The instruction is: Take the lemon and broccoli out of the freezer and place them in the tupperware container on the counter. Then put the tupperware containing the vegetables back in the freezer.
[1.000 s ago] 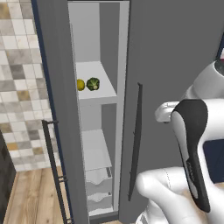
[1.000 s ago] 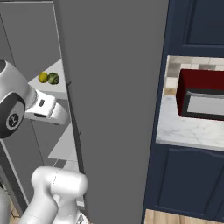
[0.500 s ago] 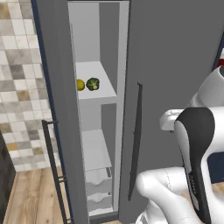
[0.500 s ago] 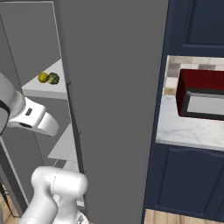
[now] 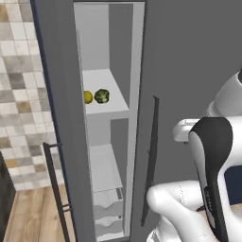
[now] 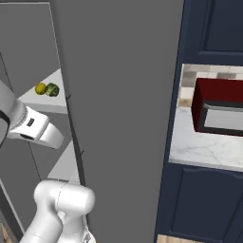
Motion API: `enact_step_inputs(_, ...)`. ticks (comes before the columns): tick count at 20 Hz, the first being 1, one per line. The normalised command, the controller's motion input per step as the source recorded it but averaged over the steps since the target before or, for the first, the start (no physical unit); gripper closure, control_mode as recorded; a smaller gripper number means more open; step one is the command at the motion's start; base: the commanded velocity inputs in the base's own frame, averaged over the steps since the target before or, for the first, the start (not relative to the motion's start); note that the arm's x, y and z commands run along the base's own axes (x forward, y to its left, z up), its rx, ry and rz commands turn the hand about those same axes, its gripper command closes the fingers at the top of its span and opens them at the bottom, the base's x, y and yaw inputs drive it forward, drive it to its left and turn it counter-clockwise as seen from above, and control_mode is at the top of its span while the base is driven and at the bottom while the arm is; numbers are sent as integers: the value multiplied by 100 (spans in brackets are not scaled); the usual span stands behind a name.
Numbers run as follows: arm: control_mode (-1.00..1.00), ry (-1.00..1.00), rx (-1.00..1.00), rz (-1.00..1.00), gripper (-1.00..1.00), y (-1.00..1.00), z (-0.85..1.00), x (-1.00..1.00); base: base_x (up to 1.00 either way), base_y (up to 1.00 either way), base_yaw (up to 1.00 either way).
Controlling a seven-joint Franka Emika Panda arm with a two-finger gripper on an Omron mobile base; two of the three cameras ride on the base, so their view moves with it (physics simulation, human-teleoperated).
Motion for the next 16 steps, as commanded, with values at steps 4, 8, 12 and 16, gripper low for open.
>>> enact_step_inputs(4,100,0,0,0,-100,0,0,0,48,2,0)
enact_step_inputs(8,100,0,0,0,-100,0,0,0,18,28,0)
enact_step_inputs(12,100,0,0,0,-100,0,0,0,8,60,1)
enact_step_inputs(16,100,0,0,0,-100,0,0,0,18,56,1)
